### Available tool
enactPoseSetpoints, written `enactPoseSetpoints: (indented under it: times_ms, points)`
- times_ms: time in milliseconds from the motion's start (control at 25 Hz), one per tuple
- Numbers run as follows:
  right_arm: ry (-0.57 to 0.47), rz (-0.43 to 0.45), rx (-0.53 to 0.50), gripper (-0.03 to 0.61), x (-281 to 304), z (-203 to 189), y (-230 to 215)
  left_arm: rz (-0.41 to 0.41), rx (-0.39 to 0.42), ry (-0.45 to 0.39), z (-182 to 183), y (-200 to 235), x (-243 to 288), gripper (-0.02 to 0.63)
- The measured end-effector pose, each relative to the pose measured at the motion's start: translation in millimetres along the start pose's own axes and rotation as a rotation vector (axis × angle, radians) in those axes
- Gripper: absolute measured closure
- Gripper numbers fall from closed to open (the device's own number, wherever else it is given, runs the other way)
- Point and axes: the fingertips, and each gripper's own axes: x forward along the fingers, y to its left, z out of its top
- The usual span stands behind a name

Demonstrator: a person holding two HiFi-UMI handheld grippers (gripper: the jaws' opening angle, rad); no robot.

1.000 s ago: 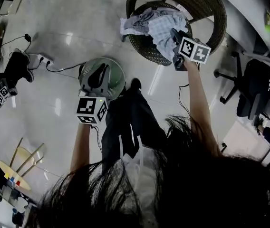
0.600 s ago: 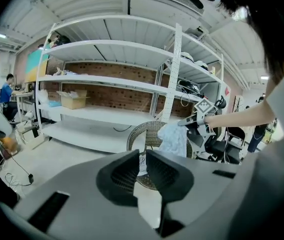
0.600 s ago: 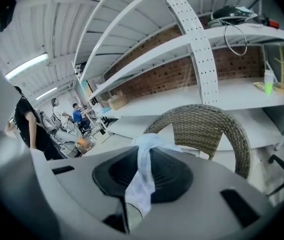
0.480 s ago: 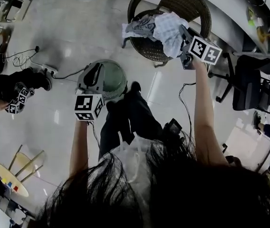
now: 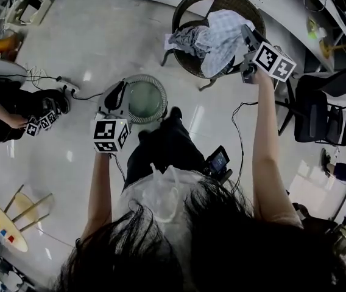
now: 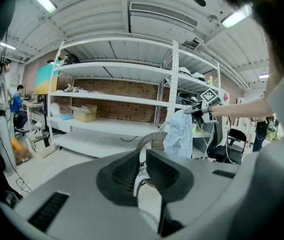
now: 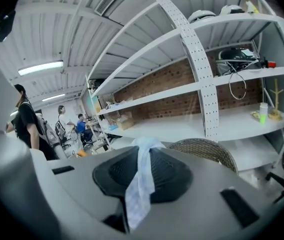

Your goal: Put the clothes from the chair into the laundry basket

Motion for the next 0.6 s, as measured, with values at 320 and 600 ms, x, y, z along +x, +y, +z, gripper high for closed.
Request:
enactPoseSetpoints:
  times_ms: [320,600]
  points:
    - [-0.086,-0.044,0.004,0.511,-18.4,57.1,11.2,0.024,0.006,-0.014,-5.0,16.9,-42.6,0.574]
    - [-0.127,-0.116,0.032,0.511,-17.8,107.4,-9.3,0.058,0.007,-0.022,-1.7,27.2,-59.8,0.574]
